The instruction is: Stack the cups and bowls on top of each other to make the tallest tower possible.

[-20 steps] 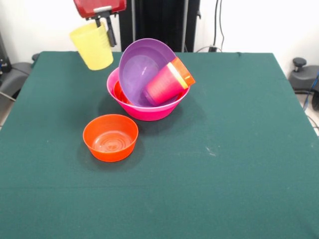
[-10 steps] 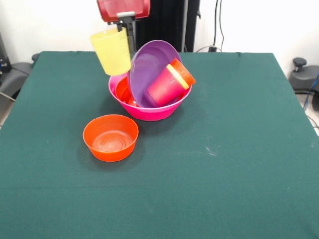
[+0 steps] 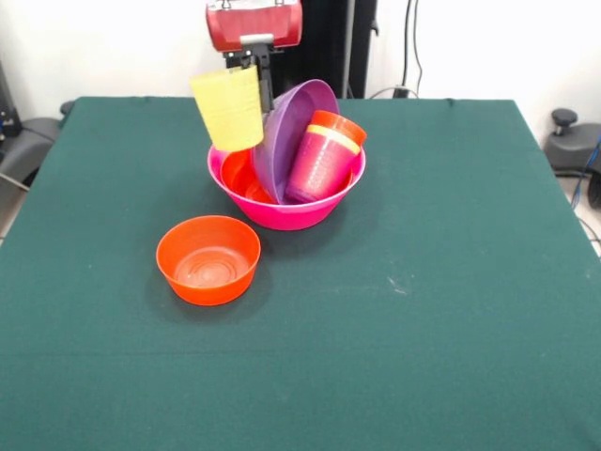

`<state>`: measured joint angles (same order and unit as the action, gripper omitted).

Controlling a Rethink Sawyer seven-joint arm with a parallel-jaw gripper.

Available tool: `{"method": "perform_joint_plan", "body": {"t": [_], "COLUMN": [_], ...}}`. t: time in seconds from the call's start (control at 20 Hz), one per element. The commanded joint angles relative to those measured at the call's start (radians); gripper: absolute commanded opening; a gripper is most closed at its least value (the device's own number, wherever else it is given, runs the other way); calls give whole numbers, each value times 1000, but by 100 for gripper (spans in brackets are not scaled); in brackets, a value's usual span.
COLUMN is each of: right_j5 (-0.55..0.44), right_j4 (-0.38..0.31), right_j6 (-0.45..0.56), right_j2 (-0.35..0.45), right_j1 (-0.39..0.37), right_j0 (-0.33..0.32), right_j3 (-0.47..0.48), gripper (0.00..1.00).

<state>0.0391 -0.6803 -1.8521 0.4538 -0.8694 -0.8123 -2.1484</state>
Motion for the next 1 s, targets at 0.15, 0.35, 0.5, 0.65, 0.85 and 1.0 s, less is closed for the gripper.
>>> {"method": "perform_joint_plan", "body": {"t": [0.15, 0.35, 0.5, 0.65, 0.85, 1.0], "right_j5": [-127, -273, -364, -411, -421, -396], "right_j4": [5, 112, 228, 315, 379, 356], "right_j6": [-38, 77, 152, 185, 156, 92], "right_j2": [32, 209, 345, 438, 498, 488], "right_j1": [1, -133, -244, -329, -409, -405], "right_j0": [-71, -216, -316, -374, -386, -353], "right_j3": [-86, -137, -184, -223, -266, -278], "gripper": [0, 0, 0, 0, 0, 0]}}
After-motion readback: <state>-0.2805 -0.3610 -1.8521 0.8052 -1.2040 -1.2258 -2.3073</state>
